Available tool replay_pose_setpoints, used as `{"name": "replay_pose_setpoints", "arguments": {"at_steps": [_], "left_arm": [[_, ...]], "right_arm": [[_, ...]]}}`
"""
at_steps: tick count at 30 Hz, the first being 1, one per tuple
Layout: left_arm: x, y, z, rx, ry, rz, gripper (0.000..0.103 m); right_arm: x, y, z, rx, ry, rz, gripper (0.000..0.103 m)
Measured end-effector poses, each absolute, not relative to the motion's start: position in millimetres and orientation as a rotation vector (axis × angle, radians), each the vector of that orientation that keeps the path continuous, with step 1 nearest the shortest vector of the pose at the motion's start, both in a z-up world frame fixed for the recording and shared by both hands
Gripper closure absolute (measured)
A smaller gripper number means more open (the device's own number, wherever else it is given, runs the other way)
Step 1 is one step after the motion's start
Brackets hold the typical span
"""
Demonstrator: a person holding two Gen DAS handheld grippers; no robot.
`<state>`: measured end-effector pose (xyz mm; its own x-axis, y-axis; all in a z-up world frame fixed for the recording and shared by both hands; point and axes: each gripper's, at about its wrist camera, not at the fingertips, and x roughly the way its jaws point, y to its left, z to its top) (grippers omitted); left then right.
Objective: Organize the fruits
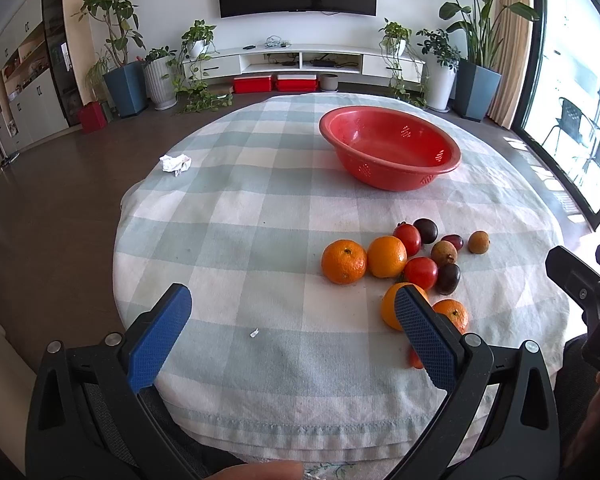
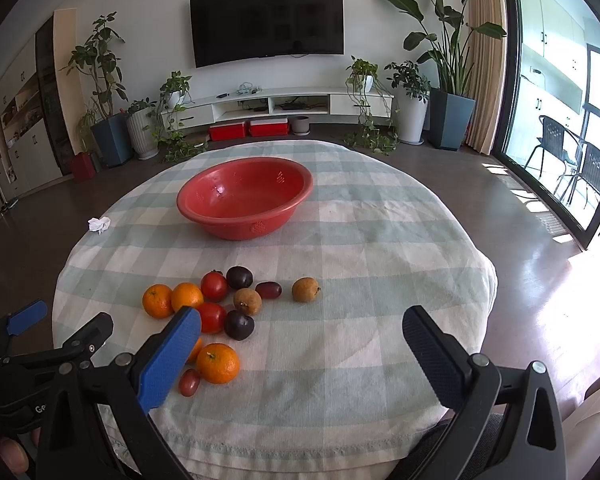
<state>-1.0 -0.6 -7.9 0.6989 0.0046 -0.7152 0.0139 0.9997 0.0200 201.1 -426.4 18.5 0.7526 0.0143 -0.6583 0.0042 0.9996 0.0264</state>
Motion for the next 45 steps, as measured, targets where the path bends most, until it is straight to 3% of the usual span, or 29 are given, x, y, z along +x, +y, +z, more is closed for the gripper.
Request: {"name": "replay_pose_setpoints", "arguments": {"at_steps": [45], "left_arm": [[-0.6, -0.5, -10.5, 0.025, 0.799, -0.003, 0.000]], "right_arm": [[204.2, -427.2, 8.9, 0.026, 0.755, -0.011, 0.000]]}}
